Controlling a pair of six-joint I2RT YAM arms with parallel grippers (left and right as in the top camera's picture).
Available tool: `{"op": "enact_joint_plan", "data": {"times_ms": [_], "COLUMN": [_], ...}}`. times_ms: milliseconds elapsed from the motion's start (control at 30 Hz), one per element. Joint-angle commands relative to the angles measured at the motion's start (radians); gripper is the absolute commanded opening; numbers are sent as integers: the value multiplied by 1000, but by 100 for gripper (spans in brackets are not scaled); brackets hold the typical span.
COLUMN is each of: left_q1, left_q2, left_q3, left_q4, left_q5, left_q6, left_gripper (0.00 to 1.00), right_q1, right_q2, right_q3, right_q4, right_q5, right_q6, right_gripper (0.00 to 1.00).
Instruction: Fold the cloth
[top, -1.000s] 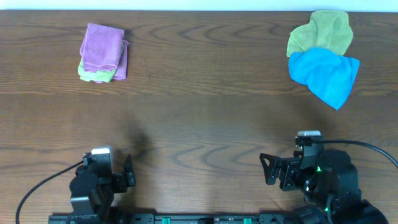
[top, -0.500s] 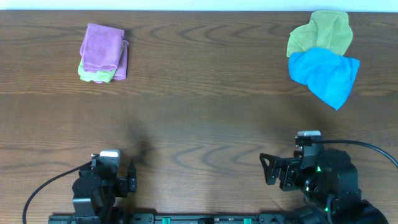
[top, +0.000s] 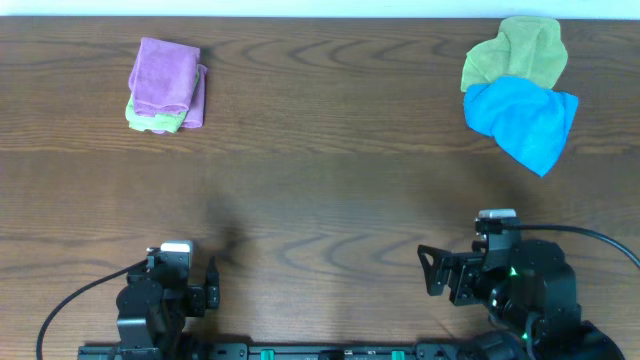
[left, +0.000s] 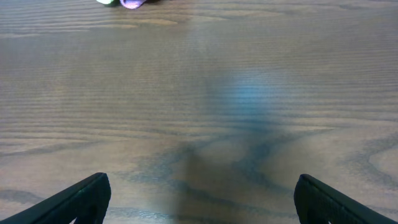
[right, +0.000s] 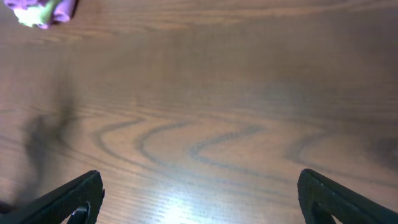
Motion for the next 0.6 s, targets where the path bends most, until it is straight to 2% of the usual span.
{"op": "enact_joint_plan", "data": {"times_ms": [0, 67, 300, 467, 567], "left_q1": [-6, -6, -6, -6, -6], "left_q2": [-8, -8, -8, -8, -8], "left_q3": [-12, -12, -12, -12, -12], "left_q4": [-2, -2, -2, -2, -2], "left_q5": [-10, -10, -10, -10, -10], "left_q6": [18, 18, 18, 18, 18], "left_gripper": [95, 95, 95, 95, 95], "right_q1": [-12, -24, -112, -226, -264], "right_q2": [-5, -15, -212, -370, -409], "right_q3": [-2, -19, -246, -401, -433], "right_q4": [14, 32, 188, 204, 204], "right_q5": [86, 156, 178, 172, 148], "right_q6": [-6, -17, -329, -373, -404], "right_gripper": [99, 99, 99, 99, 99]}}
